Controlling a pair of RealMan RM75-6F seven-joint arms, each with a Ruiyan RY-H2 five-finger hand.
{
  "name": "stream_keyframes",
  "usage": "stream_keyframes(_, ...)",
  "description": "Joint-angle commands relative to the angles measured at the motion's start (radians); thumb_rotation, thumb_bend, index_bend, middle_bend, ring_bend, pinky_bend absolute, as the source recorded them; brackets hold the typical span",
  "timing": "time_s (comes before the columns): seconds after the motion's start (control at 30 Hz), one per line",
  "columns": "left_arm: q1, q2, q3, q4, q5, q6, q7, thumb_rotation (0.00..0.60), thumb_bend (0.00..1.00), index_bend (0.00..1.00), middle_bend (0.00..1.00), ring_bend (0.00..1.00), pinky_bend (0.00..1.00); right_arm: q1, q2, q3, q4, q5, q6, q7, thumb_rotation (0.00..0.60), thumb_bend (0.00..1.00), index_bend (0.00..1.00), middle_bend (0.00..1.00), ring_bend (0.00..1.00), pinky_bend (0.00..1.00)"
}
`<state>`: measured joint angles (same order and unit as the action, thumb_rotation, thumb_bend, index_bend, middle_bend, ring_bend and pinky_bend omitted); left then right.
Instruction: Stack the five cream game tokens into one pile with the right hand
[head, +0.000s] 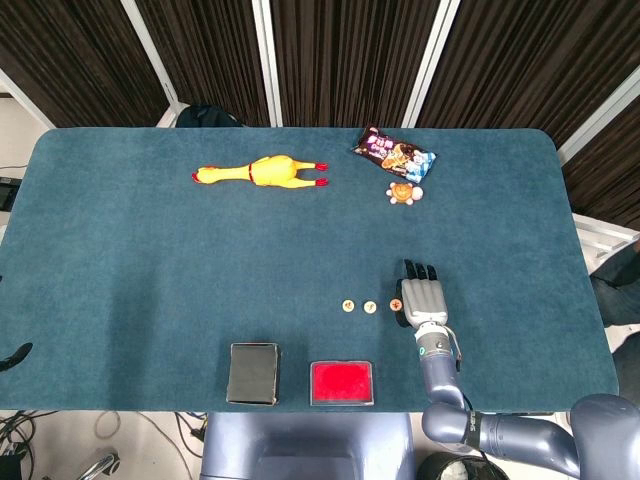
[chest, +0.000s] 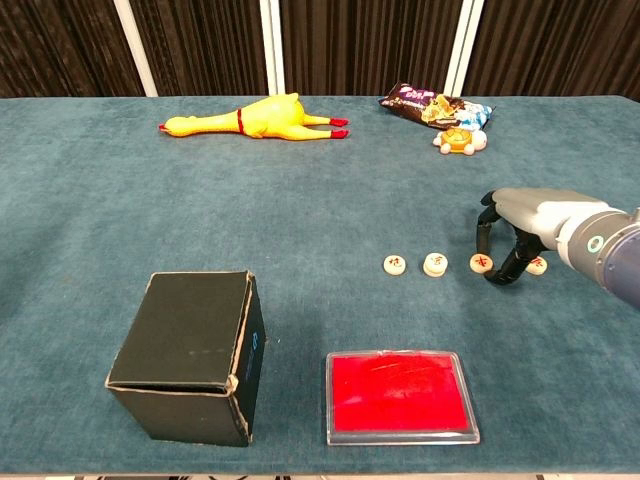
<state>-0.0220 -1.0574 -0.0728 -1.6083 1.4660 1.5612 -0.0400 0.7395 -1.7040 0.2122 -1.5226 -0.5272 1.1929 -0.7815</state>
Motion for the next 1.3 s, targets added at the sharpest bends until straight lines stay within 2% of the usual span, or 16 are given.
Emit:
stream_keyframes(0.03, 0.0, 0.0, 0.0, -0.001, 0.001, 0.001, 0.0, 0.6, 0.12, 0.14, 0.0, 0.0, 0.03, 0.001, 0.0, 0.002, 0.0, 0.001, -0.001, -0.001, 0.6, 0.39, 0.49, 0.0, 0.0, 0.0)
stream_keyframes(0.4, 0.0, 0.001, 0.0, -0.001, -0.002, -0.001, -0.004, 0.6, 0.12, 0.14, 0.0, 0.0, 0.03, 0.004, 0.005, 0.015, -0.009, -0.003, 0.001, -0.002, 0.6, 0.39, 0.52, 0.0, 0.0, 0.0)
stream_keyframes(0.83, 0.001, 0.001, 0.001, -0.004, 0.002, 0.001, -0.002, 0.6, 0.12, 0.14, 0.0, 0.0, 0.03, 0.036, 0.074, 0.047, -0.152, -0.002, 0.021, -0.052, 0.6, 0.39, 0.52, 0.0, 0.0, 0.0)
stream_keyframes(1.03, 0.001, 0.001, 0.001, -0.005, 0.004, 0.002, -0.001, 0.6, 0.12, 0.14, 0.0, 0.0, 0.03, 0.061, 0.059, 0.045, -0.178, 0.009, 0.026, -0.078, 0.6, 0.39, 0.52, 0.0, 0.0, 0.0)
stream_keyframes(1.3, 0.0, 0.002, 0.0, -0.002, 0.002, 0.002, -0.004, 0.6, 0.12, 0.14, 0.0, 0.0, 0.03, 0.083, 0.026, 0.042, -0.156, 0.026, 0.032, -0.089, 0.6, 0.39, 0.52, 0.0, 0.0, 0.0)
